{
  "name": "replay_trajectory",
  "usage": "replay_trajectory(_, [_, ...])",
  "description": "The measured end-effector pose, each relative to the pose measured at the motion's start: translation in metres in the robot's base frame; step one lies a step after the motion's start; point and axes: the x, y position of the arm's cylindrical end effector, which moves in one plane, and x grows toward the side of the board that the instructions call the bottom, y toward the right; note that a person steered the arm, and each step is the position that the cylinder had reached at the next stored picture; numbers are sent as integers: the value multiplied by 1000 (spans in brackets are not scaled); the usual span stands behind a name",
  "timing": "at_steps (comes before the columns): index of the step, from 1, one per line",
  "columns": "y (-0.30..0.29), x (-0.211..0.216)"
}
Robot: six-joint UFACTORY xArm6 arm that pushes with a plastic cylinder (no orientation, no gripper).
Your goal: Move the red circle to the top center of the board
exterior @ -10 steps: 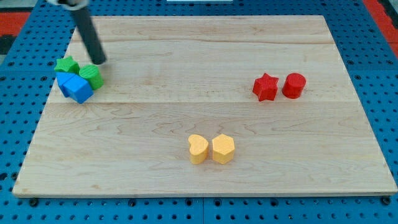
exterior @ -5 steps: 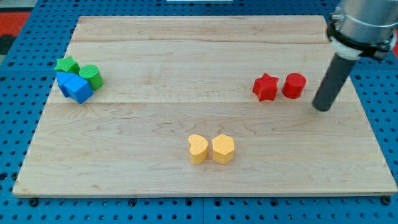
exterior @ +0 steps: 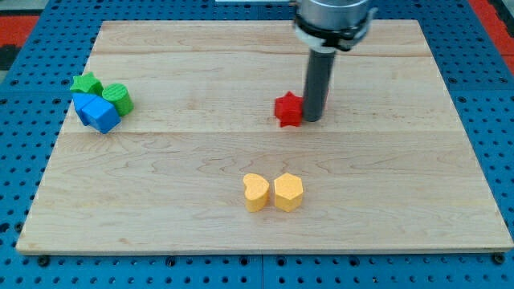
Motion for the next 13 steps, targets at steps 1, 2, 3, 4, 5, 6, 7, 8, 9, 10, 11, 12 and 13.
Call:
replay_trajectory(1, [1,-13])
replay_trajectory(2, [39,-15])
replay_trajectory(3, [57,-40])
replay_trajectory(4, [68,-73])
replay_trajectory(5, [94,-96])
replay_trajectory(6, [105,-119])
replay_trajectory(7, [18,-134])
replay_trajectory(8, [-5,-118])
replay_trajectory(9, [8,-66])
replay_trajectory(10, [-11,-48])
replay_trajectory(11, [-39,-86])
replay_trajectory(12, [-45,-122])
replay_trajectory(13, [-53,-164])
